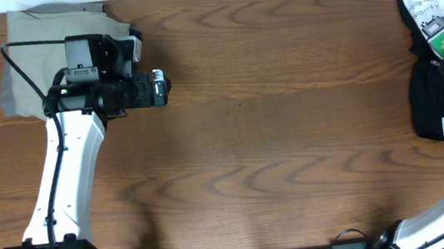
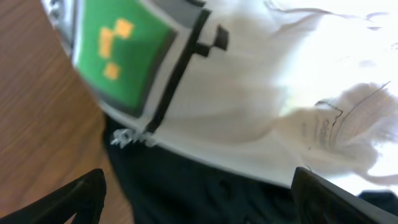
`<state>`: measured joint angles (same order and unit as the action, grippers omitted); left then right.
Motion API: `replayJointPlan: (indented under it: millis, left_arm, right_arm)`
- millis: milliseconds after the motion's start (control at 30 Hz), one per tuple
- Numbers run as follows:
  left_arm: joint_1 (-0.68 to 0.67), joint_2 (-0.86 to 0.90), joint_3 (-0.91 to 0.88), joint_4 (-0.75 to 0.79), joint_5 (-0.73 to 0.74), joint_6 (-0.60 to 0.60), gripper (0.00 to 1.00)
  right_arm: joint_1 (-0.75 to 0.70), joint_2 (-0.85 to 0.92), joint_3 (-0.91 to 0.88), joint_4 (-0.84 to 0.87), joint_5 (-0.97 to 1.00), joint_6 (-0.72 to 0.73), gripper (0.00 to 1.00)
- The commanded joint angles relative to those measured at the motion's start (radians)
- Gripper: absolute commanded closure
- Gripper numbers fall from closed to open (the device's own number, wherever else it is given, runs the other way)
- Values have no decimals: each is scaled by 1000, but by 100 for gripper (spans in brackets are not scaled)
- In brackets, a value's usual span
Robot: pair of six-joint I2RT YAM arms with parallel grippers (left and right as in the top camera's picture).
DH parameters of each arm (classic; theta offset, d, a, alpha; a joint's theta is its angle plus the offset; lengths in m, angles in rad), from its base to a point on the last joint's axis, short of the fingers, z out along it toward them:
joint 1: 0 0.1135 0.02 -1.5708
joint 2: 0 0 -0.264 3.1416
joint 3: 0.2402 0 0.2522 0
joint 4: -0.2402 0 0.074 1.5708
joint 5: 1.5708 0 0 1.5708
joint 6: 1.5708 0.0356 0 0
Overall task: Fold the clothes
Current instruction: 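Reach the right gripper to the white T-shirt and grasp its edge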
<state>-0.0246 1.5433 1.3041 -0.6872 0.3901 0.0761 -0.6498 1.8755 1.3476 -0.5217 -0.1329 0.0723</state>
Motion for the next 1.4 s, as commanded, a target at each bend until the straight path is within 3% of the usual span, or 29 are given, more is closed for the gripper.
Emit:
replayJointPlan:
  millis: [0, 167, 533, 567, 600, 633, 700, 1033, 1367]
  left_arm:
    - [-2, 6, 19, 0, 11, 9, 2]
    - [-2, 6, 19, -1, 11, 10, 2]
    - [-1, 6, 19, 1, 10, 10, 2]
    - [-1, 6, 19, 3, 10, 10, 2]
    - [-1, 6, 19, 6, 10, 10, 2]
    - [-1, 6, 19, 9, 10, 10, 2]
    - [-1, 6, 19, 17, 10, 10, 2]
    - [-1, 6, 19, 26, 10, 10, 2]
    - [-1, 6, 19, 40, 10, 9, 2]
  right_arm:
    - [-19, 9, 18, 29, 3, -2, 7]
    - [-39, 32, 18, 47, 2, -11, 14]
    - [-38, 113, 14, 56, 1, -29, 41]
    - [-38, 113, 14, 59, 2, -30, 46]
    - [-38, 113, 14, 62, 2, -31, 61]
    - [-38, 113, 14, 67, 2, -33, 83]
    - [-39, 112, 14, 78, 2, -32, 97]
    - [-17, 30, 23, 46, -82, -32, 99]
    - [70, -227, 23, -67, -80, -32, 99]
